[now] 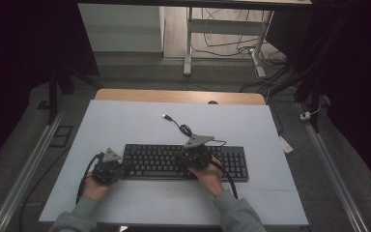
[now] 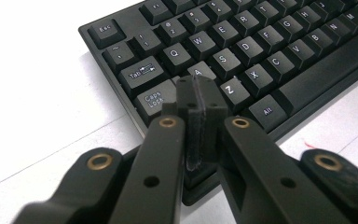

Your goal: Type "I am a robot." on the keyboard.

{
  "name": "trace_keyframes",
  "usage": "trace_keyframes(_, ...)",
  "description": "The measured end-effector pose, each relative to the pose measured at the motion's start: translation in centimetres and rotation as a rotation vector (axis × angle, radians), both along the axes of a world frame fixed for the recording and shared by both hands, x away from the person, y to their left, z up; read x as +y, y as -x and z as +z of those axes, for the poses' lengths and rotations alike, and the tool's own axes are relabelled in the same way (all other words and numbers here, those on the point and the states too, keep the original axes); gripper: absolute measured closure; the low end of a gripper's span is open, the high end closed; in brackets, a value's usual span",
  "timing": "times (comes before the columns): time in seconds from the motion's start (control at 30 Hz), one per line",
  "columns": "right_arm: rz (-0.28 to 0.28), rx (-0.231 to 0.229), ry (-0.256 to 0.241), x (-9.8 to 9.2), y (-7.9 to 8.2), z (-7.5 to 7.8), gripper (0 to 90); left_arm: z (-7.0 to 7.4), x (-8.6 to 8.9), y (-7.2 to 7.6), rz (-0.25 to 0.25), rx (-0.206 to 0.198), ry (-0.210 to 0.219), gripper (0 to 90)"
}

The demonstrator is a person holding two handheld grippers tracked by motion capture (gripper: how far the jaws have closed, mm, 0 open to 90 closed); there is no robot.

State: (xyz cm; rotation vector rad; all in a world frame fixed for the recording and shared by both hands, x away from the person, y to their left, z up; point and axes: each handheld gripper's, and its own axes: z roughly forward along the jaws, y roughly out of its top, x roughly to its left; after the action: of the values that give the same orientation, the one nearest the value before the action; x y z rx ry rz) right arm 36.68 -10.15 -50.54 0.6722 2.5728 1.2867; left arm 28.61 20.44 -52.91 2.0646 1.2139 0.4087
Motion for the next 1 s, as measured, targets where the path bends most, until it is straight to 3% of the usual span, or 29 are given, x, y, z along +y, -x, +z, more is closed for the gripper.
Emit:
trace_keyframes(0.37, -0.011, 0.004, 0.044, 1.0, -0.6, -0.5, 89.3, -0.1, -0.1, 0.0, -0.006, 0.006, -0.015, 88.4)
trace_keyframes(1.0, -0.015, 0.003, 0.070, 1.9, -1.1, -1.2, 89.4, -0.1, 0.0, 0.0, -0.005, 0.009, -0.010, 88.4)
